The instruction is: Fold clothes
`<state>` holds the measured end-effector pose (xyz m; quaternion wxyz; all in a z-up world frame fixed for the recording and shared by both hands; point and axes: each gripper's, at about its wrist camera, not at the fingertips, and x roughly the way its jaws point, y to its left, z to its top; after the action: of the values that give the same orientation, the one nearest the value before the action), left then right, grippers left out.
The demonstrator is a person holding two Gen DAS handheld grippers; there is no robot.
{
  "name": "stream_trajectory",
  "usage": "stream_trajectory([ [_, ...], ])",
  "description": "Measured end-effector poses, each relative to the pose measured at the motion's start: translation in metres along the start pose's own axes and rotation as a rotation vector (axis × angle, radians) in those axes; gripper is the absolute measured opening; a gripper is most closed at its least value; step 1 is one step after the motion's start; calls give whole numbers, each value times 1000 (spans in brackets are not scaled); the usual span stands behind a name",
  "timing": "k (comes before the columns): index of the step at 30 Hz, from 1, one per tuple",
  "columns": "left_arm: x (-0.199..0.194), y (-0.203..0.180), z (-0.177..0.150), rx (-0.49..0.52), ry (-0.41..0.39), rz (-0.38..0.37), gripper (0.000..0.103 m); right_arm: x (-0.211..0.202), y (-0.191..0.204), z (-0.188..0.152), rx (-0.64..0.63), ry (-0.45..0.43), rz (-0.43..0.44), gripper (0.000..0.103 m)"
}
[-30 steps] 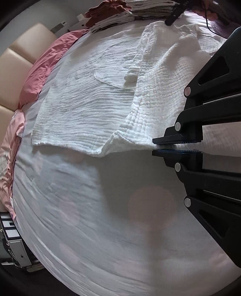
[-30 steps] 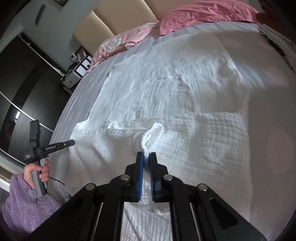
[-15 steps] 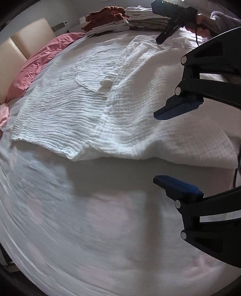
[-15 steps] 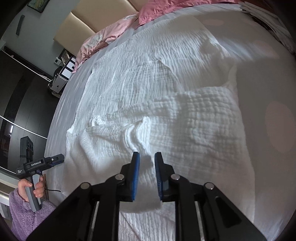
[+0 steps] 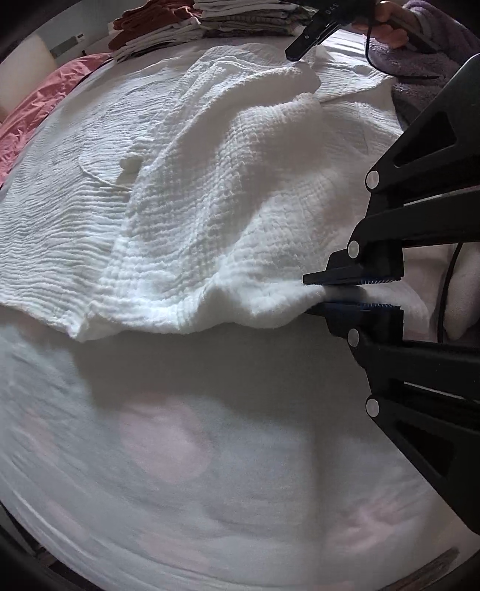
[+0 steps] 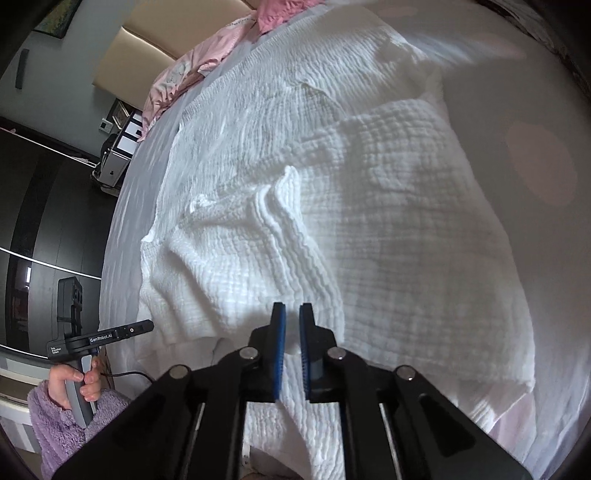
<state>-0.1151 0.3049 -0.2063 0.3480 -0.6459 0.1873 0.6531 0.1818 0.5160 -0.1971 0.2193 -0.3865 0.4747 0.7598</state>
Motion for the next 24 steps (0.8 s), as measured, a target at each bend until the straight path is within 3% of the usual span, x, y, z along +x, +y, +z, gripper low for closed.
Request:
stream_trajectory([
  [3,-15,18,-3,-69,-47,35,6,-7,5,-3,-21,-17,40,6],
  [9,9,38,-1,-152,47,146,6,18,-6,1,44,74,-62,6],
  [14,8,36,0,-159,45,159,8,21,-7,3,60,92,-69,8],
  [17,-5,42,-2,-189,-1,103,14,9,-3,2,53,63,-76,16],
  [19,-19,41,0,-186,-56,75,31,-7,2,4,29,21,-75,21],
  [20,-28,36,4,-164,-89,72,34,-15,5,6,17,0,-74,22],
  [24,-58,16,33,-45,-190,63,35,-43,16,26,-54,-65,-85,22],
])
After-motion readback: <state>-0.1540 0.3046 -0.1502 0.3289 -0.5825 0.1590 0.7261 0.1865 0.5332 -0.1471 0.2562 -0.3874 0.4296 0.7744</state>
